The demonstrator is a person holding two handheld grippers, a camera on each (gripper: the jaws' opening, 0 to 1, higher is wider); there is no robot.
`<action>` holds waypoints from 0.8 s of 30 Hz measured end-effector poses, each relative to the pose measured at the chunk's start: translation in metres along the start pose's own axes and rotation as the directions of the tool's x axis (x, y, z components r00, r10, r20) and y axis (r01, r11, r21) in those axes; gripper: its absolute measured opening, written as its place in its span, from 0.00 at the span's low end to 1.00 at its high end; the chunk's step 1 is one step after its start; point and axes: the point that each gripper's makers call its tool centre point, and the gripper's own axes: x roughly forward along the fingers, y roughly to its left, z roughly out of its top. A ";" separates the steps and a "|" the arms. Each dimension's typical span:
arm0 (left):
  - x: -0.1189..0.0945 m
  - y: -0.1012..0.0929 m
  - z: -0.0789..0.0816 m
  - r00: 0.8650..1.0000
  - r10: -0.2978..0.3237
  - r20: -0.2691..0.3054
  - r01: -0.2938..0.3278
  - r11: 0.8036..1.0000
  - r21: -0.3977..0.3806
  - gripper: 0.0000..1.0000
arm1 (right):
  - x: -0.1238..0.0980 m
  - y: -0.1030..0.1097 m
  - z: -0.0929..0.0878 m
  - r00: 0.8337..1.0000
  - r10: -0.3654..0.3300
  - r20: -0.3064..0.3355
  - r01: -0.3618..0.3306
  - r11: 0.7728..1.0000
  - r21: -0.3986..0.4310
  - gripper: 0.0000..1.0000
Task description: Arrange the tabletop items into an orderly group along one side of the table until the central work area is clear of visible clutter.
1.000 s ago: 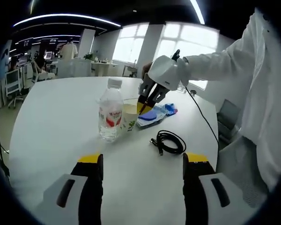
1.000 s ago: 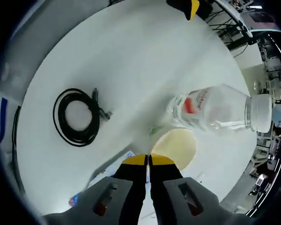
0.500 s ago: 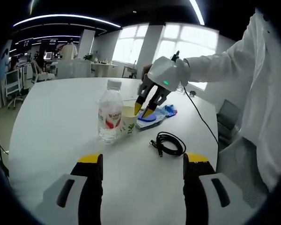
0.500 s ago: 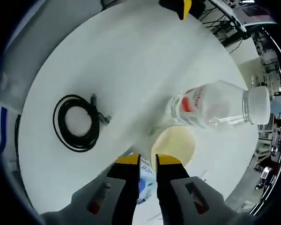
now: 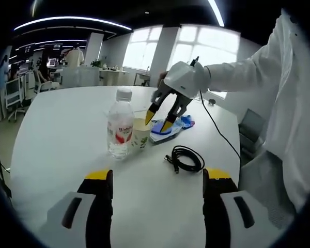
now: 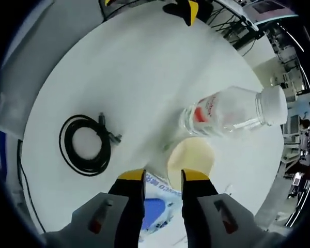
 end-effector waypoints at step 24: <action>0.003 -0.005 0.007 1.000 -0.002 -0.009 0.002 1.000 0.024 0.76 | -0.013 0.005 0.011 0.983 -0.122 0.137 0.080 0.957 0.279 0.52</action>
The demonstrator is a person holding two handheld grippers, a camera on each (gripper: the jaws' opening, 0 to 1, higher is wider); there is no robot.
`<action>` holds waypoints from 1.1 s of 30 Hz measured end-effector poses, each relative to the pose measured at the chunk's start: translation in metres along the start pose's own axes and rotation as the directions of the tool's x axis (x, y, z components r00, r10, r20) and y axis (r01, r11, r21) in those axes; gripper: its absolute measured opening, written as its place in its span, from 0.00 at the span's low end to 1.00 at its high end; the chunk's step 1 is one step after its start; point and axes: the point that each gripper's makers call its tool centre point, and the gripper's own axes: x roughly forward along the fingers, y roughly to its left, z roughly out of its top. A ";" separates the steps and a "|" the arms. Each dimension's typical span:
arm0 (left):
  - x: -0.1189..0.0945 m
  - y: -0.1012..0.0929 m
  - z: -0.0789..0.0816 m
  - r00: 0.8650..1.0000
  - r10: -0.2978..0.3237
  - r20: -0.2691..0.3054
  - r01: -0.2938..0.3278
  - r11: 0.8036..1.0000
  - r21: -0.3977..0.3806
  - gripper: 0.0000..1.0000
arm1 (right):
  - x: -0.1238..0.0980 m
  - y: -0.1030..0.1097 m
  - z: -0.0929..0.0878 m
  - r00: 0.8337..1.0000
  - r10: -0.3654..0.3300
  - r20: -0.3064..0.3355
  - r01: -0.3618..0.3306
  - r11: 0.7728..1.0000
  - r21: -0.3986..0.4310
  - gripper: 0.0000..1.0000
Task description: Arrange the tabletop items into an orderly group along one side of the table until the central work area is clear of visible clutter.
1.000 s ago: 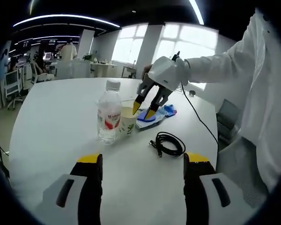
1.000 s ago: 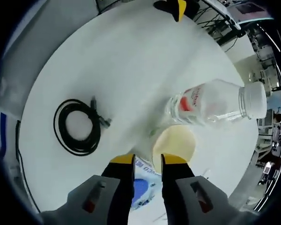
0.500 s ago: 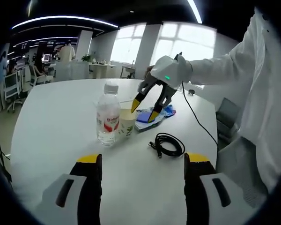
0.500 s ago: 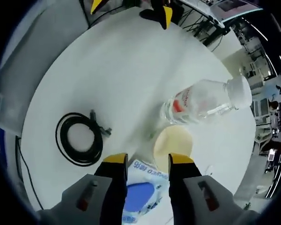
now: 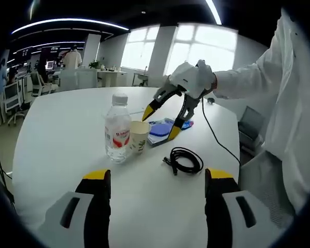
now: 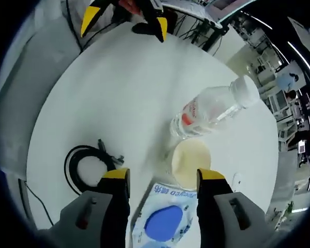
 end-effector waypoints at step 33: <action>0.008 -0.019 0.016 1.000 -0.011 -0.007 0.011 0.999 0.051 0.93 | -0.047 0.027 -0.018 0.956 -0.267 0.120 0.161 0.822 0.546 0.79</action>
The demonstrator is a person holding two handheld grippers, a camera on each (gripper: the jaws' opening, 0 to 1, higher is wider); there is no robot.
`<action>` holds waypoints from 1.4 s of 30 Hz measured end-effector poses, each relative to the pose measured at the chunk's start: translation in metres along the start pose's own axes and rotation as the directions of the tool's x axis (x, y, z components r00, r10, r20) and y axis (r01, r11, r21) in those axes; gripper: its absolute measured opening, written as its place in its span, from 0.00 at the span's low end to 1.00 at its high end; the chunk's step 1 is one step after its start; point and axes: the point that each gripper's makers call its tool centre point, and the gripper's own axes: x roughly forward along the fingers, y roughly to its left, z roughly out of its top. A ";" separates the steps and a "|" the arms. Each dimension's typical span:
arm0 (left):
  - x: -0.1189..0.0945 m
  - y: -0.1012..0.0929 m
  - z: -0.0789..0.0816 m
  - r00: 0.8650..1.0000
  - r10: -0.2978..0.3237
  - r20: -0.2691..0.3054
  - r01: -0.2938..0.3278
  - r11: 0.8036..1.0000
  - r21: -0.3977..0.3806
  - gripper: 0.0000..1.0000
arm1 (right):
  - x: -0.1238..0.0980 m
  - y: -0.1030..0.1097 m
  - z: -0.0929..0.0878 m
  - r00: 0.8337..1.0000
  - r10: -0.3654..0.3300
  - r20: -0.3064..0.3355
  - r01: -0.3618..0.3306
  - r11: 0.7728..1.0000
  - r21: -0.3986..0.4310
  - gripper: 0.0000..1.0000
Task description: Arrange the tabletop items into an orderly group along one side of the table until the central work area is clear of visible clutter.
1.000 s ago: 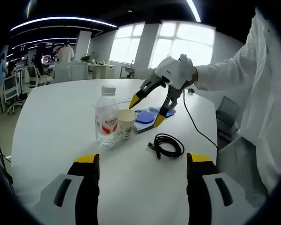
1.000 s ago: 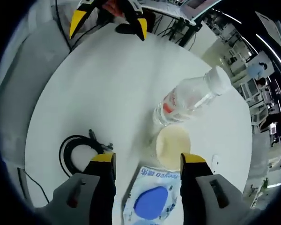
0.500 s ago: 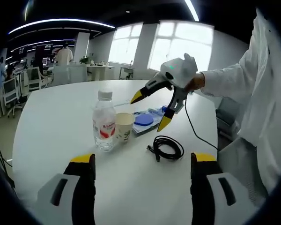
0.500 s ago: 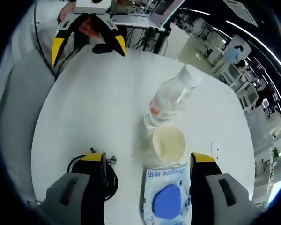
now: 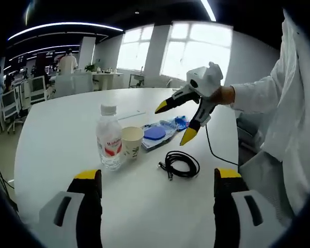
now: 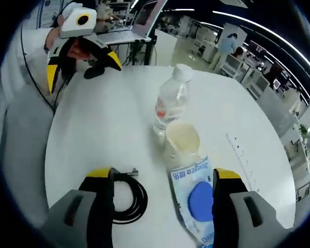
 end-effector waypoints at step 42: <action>0.026 -0.064 0.017 0.988 -0.146 -0.044 0.149 0.984 0.093 0.93 | -0.044 0.041 -0.090 0.978 -0.197 -0.067 0.205 0.864 0.460 0.73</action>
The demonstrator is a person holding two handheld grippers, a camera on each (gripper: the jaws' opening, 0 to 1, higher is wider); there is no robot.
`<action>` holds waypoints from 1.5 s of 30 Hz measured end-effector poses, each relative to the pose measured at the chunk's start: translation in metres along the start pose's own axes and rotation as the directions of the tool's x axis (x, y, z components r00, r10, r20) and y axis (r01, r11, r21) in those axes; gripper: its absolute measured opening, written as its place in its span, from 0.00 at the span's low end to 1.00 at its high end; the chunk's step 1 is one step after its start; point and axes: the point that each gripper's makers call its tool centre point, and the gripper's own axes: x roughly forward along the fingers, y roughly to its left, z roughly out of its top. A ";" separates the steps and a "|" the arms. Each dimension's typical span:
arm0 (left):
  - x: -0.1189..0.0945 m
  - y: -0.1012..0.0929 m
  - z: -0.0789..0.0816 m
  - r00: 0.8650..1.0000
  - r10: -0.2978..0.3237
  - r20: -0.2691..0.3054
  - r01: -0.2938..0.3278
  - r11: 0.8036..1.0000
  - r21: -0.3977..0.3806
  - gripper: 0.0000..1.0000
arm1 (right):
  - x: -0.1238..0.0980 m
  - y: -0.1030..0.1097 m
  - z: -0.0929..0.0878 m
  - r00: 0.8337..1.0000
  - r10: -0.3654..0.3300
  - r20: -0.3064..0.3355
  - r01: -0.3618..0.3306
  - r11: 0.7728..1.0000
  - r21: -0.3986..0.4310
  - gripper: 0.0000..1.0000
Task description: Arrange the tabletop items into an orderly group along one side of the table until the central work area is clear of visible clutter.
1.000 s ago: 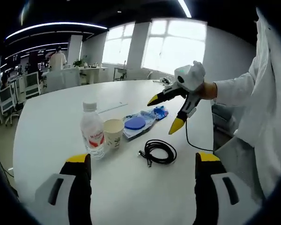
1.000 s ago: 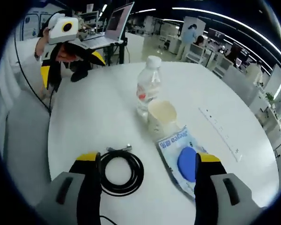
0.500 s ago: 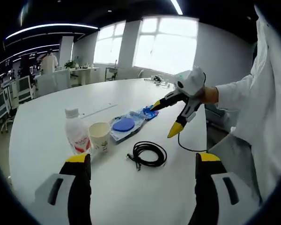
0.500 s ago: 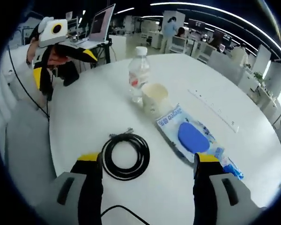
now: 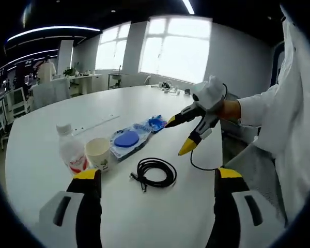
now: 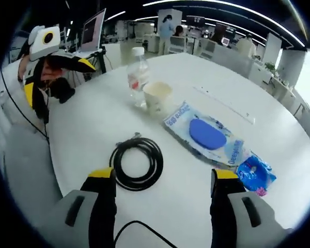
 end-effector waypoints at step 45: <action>0.033 0.006 -0.025 0.998 0.002 -0.066 -0.006 0.999 -0.054 0.85 | 0.076 0.011 -0.032 0.988 -0.044 -0.145 0.068 0.984 0.166 0.07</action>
